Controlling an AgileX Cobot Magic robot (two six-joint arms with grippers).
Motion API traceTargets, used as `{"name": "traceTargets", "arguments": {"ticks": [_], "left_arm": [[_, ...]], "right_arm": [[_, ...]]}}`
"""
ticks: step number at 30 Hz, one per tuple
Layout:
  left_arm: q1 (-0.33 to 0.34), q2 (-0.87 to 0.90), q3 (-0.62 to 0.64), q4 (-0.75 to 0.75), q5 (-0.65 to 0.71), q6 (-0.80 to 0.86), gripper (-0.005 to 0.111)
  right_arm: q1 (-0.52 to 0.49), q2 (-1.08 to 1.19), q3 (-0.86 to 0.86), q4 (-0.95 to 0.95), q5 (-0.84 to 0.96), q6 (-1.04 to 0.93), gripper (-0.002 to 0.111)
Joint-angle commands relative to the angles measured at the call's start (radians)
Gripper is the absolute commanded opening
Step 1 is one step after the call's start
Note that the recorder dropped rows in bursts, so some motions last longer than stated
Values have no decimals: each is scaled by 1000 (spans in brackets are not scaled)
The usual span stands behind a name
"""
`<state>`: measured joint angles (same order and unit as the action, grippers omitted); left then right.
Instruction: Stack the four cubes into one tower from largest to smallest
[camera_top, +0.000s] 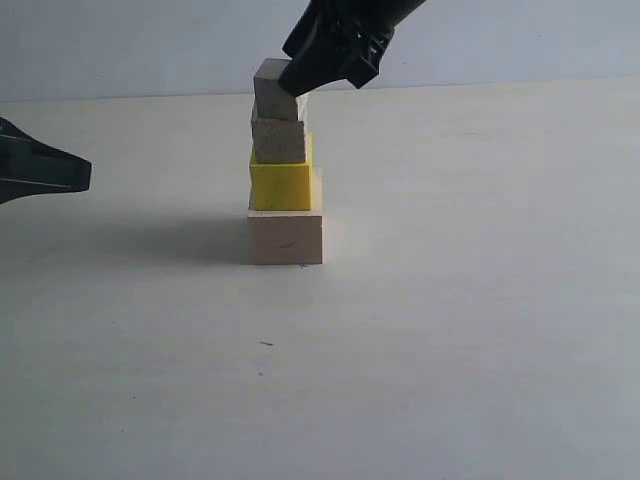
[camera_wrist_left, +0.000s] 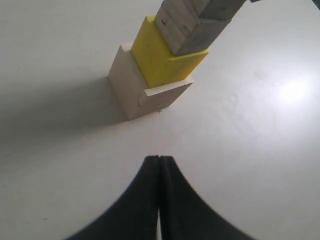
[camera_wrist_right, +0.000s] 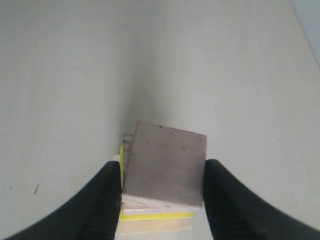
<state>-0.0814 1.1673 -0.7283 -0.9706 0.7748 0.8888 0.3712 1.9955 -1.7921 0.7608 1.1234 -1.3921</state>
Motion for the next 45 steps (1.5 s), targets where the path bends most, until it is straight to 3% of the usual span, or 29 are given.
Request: {"name": "traceTargets", "arguments": {"ticks": [1, 7, 45], "left_arm": [[2, -7, 3, -1, 1, -3, 0], [2, -7, 3, -1, 1, -3, 0], [2, -7, 3, -1, -1, -3, 0]], "right_arm": [[1, -5, -6, -2, 6, 7, 25], [1, -5, -6, -2, 4, 7, 16], [1, -8, -50, -2, 26, -7, 15]]}}
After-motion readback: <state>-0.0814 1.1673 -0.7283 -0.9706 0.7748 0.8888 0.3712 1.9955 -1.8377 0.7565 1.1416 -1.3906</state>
